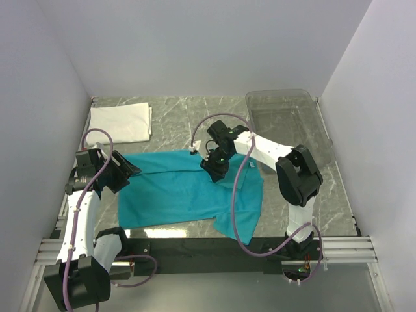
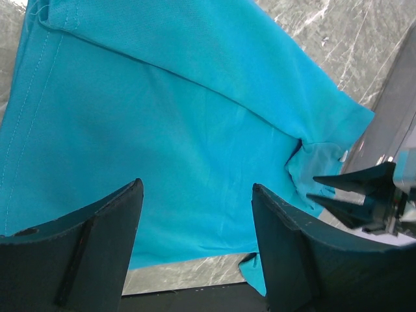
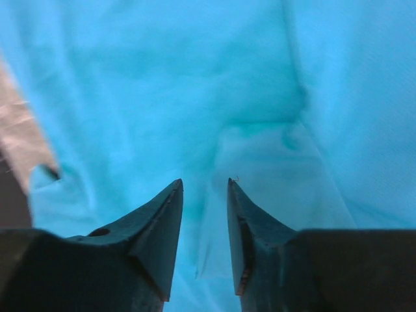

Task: Fold and stack the t-shirts
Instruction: Fold the tshirt

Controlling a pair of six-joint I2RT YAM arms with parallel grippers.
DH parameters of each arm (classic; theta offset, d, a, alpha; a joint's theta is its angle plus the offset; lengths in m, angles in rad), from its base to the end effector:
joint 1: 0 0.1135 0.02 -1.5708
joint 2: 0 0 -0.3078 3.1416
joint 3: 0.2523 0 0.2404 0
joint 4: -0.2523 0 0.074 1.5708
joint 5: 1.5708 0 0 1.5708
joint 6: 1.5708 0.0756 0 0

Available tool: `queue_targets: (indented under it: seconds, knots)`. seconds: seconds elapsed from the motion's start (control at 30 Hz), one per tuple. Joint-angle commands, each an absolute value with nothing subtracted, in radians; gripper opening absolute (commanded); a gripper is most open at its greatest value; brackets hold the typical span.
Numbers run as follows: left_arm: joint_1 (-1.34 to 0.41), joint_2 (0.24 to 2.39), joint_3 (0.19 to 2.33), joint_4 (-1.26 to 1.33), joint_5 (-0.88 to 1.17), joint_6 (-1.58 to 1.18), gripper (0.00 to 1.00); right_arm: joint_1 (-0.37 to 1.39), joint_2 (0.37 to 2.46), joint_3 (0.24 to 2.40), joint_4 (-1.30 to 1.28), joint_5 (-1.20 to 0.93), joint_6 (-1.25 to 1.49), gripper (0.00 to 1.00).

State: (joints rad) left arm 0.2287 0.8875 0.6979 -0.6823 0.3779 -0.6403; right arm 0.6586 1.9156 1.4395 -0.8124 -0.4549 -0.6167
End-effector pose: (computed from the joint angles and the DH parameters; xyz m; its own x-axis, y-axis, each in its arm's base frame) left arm 0.1606 0.0087 0.2568 -0.6102 -0.7121 -0.3472 -0.4290 0.6654 -0.6109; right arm 0.2944 0.2698 0.2135 -0.2457 -0.8471 -0.4713 -0.9667 0.1785 0.1831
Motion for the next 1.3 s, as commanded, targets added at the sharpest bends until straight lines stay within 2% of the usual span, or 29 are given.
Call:
queue_targets:
  seconds: [0.0, 0.23, 0.3, 0.37, 0.47, 0.53, 0.63, 0.73, 0.87, 1.07, 1.27]
  knots:
    - [0.233, 0.884, 0.706, -0.673, 0.397, -0.626, 0.73, 0.661, 1.864, 1.491, -0.934, -0.607, -0.689, 0.43]
    - [0.233, 0.868, 0.725, -0.681, 0.413, -0.695, 0.73, 0.663, 1.714, 1.399, -1.034, -0.747, -0.977, 0.46]
    - [0.233, 0.861, 0.756, -0.695, 0.378, -0.712, 0.73, 0.681, 1.631, 1.295, -1.051, -0.794, -1.122, 0.52]
    - [0.232, 0.862, 0.781, -0.725, 0.347, -0.744, 0.74, 0.742, 1.544, 1.206, -0.953, -0.776, -1.134, 0.59]
    - [0.233, 0.888, 0.802, -0.781, 0.279, -0.799, 0.74, 0.875, 1.49, 1.073, -0.797, -0.665, -1.019, 0.61]
    - [0.233, 0.903, 0.808, -0.811, 0.23, -0.843, 0.74, 0.94, 1.48, 1.013, -0.705, -0.564, -0.886, 0.61]
    - [0.233, 0.917, 0.827, -0.88, 0.174, -0.885, 0.74, 0.997, 1.447, 0.967, -0.65, -0.529, -0.848, 0.61]
    - [0.232, 0.911, 0.85, -0.894, 0.163, -0.87, 0.75, 0.996, 1.407, 0.908, -0.693, -0.503, -0.917, 0.61]
    - [0.232, 0.87, 0.81, -0.855, 0.254, -0.83, 0.75, 0.997, 1.33, 0.836, -0.782, -0.472, -1.003, 0.6]
    - [0.233, 0.832, 0.735, -0.842, 0.322, -0.831, 0.75, 0.997, 1.302, 0.83, -0.937, -0.532, -1.09, 0.56]
    - [0.232, 0.815, 0.69, -0.845, 0.33, -0.851, 0.74, 0.999, 1.261, 0.764, -0.956, -0.506, -1.072, 0.55]
